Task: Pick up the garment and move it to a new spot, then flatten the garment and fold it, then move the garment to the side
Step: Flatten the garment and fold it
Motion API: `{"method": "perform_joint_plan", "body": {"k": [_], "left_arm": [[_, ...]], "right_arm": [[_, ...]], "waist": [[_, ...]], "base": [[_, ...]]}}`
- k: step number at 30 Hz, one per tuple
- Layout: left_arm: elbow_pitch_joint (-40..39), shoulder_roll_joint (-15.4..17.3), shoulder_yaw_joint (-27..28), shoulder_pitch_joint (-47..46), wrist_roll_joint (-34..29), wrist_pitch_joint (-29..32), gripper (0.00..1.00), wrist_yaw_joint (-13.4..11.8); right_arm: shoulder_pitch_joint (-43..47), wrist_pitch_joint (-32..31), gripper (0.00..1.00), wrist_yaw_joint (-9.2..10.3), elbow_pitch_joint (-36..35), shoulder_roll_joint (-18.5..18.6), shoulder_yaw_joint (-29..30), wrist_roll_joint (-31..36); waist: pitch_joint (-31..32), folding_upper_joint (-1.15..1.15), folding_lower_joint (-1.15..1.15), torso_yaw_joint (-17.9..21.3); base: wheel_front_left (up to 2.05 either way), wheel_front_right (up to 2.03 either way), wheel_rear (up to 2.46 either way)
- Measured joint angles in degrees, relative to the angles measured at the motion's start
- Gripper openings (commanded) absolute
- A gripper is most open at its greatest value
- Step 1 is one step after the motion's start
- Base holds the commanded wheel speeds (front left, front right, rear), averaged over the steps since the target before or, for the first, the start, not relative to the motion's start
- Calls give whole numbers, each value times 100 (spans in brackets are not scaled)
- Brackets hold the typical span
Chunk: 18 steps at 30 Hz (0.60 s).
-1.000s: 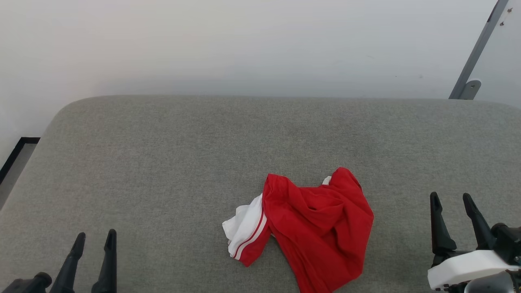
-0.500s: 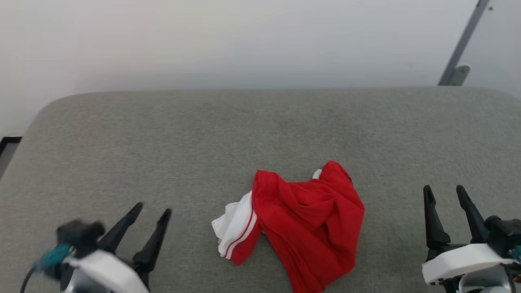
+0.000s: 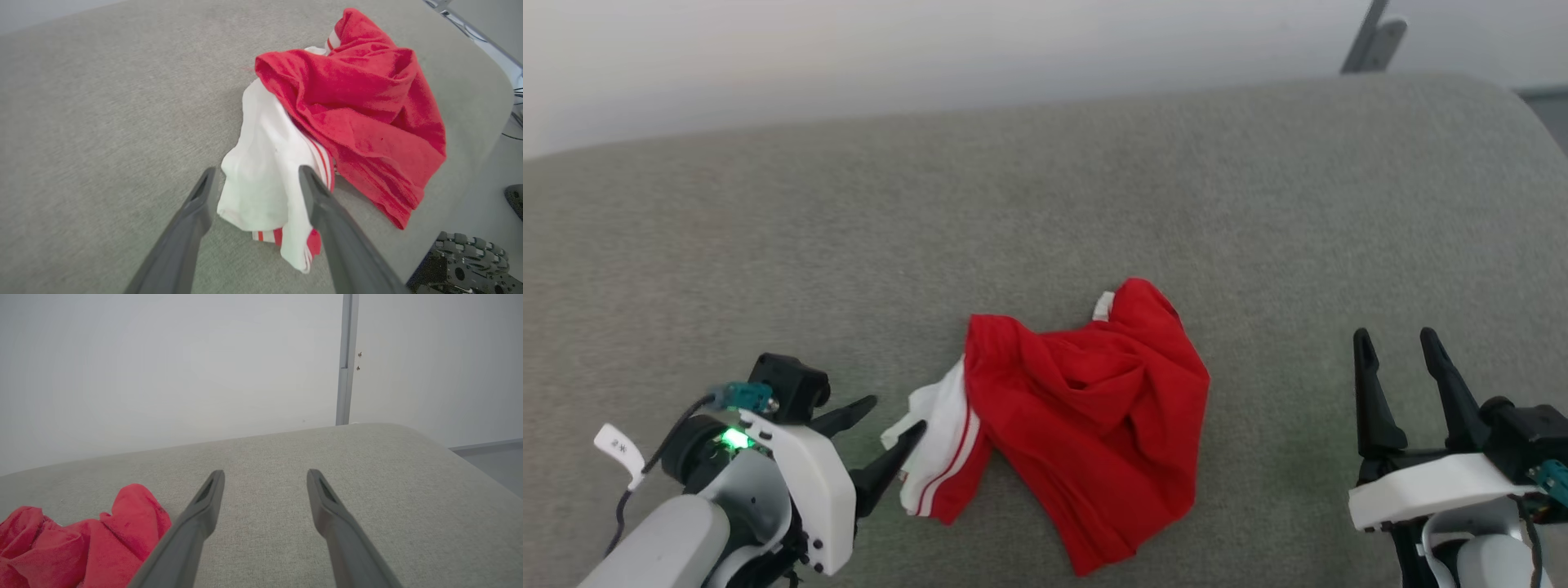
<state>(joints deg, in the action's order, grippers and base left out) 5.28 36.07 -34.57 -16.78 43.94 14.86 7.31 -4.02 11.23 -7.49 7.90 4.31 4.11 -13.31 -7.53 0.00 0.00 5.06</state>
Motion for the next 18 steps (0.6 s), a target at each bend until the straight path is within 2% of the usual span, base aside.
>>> {"method": "perform_joint_plan", "body": {"k": [5,9,15,16,17,18], "left_arm": [[593,-48,-171,-302,163,627,100,-26],[961,-204,-241,-511,267,1083,100,-186],[1346,-405,-382,-862,271,1510,100,-294],[1405,-439,-425,-922,265,1568,75,-292],[1459,-495,-460,-976,264,1608,75,-275],[1510,-523,-479,-1014,275,1625,10,-249]], "right_arm": [[-150,112,100,0,118,-46,-21,-23],[-218,193,100,0,220,-66,-30,-33],[-308,248,100,0,360,-88,-31,-21],[-346,253,100,0,370,-89,-34,-21],[-377,260,100,0,382,-88,-40,-16],[-395,269,100,0,391,-91,-48,-9]], "waist": [[-333,0,0,214],[-535,0,0,345],[-625,0,0,357],[-627,0,0,344],[-626,0,0,332],[-623,0,0,322]], "base": [[0,0,0],[0,0,0],[0,0,0],[0,0,0],[0,0,0],[0,0,0]]}}
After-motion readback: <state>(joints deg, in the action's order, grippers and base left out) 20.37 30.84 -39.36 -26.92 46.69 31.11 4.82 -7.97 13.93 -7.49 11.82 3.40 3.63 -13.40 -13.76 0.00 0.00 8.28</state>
